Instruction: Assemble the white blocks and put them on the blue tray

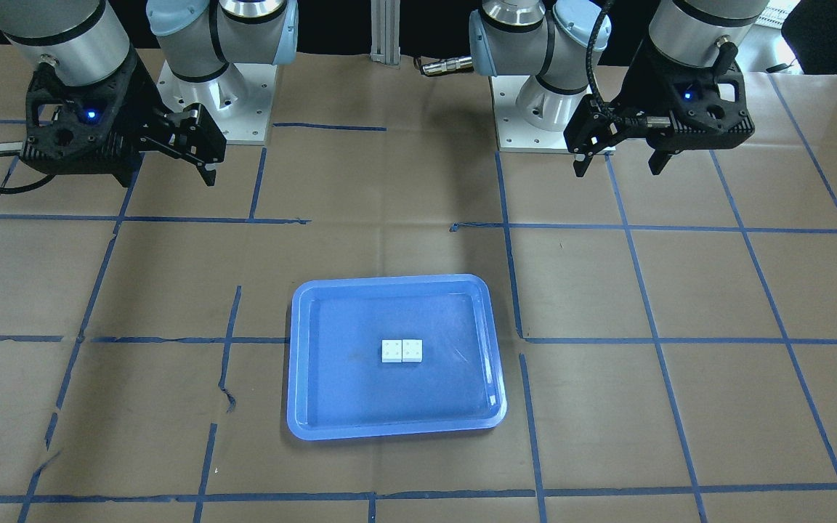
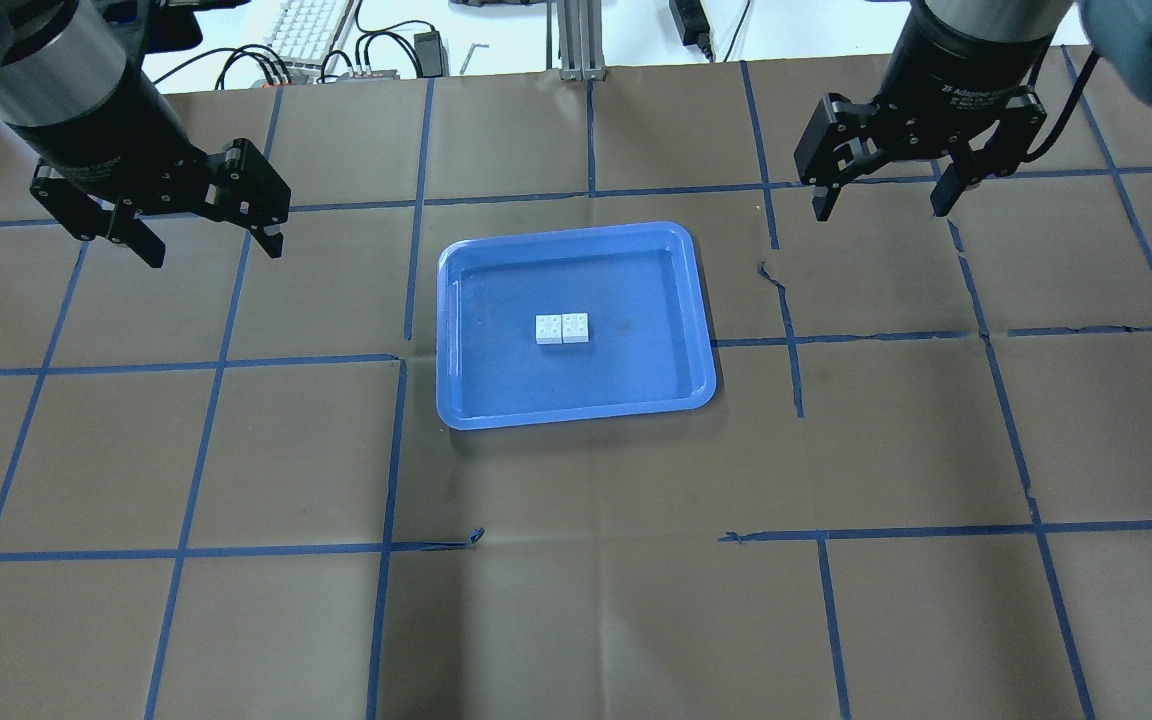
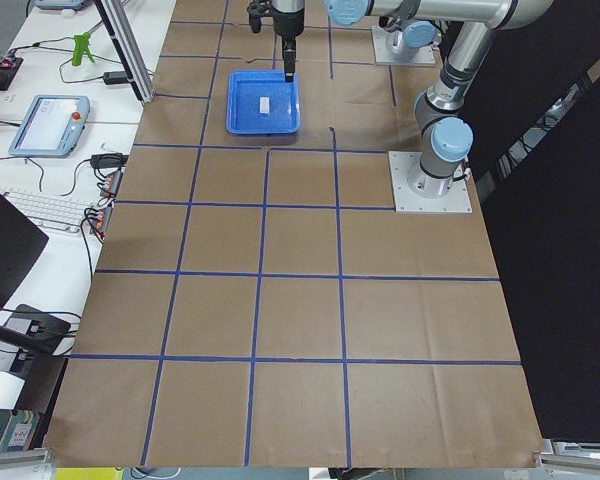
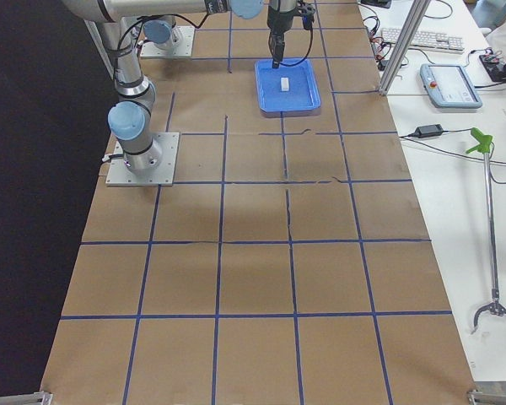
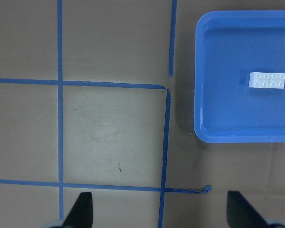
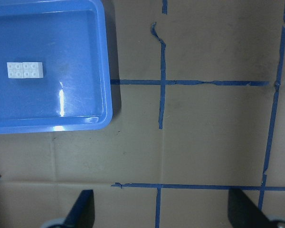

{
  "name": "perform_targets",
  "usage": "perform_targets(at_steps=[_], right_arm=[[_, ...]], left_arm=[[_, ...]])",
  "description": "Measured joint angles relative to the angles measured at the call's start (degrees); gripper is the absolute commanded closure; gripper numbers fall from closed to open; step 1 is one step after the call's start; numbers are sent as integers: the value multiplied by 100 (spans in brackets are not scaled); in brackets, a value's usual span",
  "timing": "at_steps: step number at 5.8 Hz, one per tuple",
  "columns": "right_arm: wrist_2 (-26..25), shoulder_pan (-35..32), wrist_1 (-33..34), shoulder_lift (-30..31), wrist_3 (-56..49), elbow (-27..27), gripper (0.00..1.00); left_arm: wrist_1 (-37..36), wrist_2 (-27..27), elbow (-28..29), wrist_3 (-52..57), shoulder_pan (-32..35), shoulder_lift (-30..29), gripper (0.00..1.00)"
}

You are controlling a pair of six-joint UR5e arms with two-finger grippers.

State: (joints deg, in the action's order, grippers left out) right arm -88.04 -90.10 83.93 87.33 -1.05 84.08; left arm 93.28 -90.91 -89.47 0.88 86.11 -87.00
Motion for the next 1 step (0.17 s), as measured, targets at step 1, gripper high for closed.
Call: perform_targets(at_steps=[1], right_arm=[[-4, 1, 13, 10, 2, 2, 0]], left_arm=[[1, -1, 0, 0, 5, -2, 1]])
